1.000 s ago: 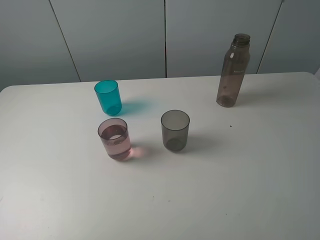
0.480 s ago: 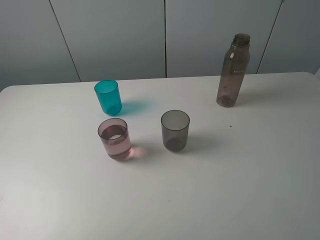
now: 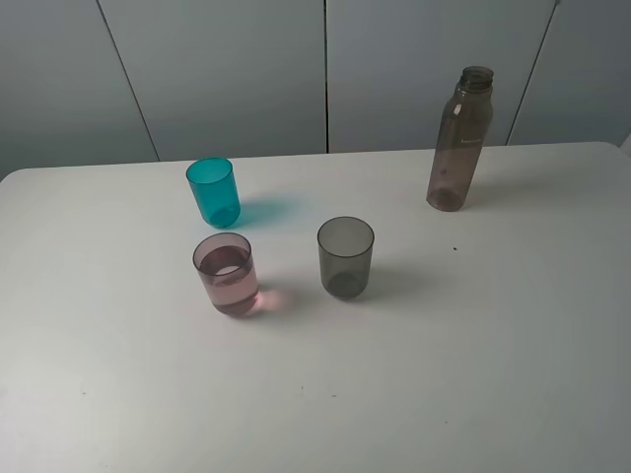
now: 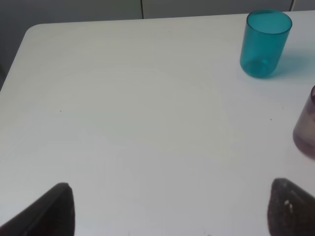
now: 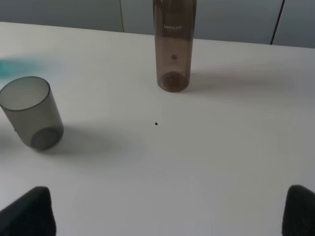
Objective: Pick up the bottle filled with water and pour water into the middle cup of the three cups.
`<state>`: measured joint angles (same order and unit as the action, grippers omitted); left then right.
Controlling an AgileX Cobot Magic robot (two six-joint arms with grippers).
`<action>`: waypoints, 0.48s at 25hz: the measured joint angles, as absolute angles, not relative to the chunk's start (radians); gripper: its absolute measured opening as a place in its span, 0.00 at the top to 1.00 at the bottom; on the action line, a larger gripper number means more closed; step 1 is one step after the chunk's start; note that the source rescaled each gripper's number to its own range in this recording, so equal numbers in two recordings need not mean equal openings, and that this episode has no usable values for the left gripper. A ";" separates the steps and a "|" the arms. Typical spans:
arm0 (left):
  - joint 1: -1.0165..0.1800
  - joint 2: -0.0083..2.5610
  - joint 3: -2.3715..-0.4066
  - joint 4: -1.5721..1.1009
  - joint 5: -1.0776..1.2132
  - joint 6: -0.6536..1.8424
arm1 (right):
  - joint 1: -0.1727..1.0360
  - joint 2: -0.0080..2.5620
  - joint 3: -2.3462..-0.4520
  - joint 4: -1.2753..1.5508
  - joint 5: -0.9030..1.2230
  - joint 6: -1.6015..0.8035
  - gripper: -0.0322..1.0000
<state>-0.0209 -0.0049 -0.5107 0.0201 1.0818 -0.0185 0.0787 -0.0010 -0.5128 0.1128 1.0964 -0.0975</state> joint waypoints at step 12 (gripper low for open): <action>-0.021 -0.005 -0.511 0.020 1.082 -0.019 | 0.079 -0.001 -0.513 0.089 1.096 -0.102 0.00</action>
<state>-0.0209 -0.0049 -0.5107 0.0201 1.0818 -0.0185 0.0787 -0.0010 -0.5128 0.0889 1.0964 -0.1021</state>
